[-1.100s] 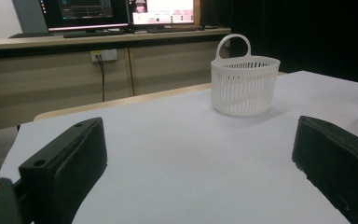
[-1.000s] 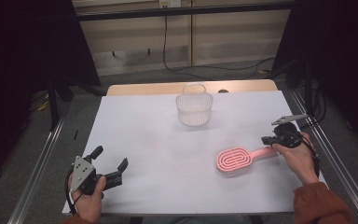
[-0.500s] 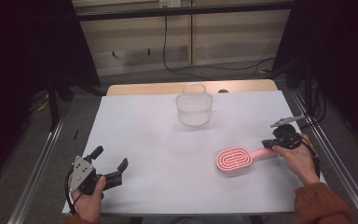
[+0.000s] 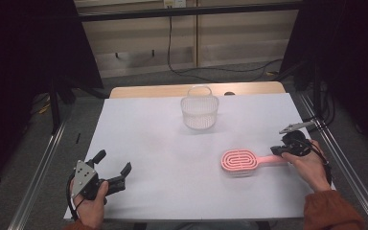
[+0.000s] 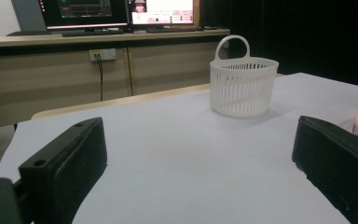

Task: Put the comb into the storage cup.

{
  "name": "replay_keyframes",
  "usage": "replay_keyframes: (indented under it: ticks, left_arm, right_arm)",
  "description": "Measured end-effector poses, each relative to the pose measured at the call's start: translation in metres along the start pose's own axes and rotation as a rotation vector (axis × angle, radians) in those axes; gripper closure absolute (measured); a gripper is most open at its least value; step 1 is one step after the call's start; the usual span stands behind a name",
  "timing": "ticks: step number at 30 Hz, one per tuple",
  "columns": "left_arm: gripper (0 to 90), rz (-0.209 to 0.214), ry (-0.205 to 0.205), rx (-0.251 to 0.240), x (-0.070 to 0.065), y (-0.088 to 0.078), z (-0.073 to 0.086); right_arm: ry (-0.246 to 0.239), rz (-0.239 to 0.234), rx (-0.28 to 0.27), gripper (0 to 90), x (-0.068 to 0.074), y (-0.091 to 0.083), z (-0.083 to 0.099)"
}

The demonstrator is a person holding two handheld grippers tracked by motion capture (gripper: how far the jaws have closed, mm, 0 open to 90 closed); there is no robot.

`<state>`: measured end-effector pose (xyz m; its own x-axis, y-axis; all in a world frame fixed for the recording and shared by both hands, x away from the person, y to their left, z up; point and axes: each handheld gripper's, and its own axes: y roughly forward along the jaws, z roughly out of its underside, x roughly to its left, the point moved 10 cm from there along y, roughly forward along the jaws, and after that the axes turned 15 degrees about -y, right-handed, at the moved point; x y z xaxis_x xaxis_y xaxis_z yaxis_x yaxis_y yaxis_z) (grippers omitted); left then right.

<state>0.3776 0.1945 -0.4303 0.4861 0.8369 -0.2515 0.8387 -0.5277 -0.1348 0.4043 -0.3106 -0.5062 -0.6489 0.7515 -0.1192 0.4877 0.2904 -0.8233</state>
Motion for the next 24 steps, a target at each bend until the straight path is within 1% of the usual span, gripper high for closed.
replay_keyframes:
  ticks: [3,5,13,16,24]
  left_arm:
    - [3.1,-0.005,-0.006,-0.002,0.0006,0.0000,-0.0001]
    - [3.1,-0.008,0.000,0.000,0.0011,-0.0005,-0.0001]
    - [3.1,-0.004,-0.006,-0.002,0.0006,-0.0001,-0.0001]
    - [3.1,-0.003,-0.001,0.001,0.0004,-0.0002,0.0002]
    - [3.1,-0.003,-0.002,0.001,0.0004,-0.0001,0.0001]
  right_arm:
    - [-0.008,0.006,-0.003,90.0,0.0008,-0.0016,0.0028]
    - [-0.006,0.004,-0.003,90.0,0.0017,-0.0022,0.0038]
    - [-0.018,0.001,0.003,90.0,0.0049,-0.0033,0.0060]
    - [-0.023,0.001,0.002,90.0,0.0062,-0.0036,0.0061]
    - [-0.025,-0.008,0.000,90.0,0.0090,-0.0037,0.0065]
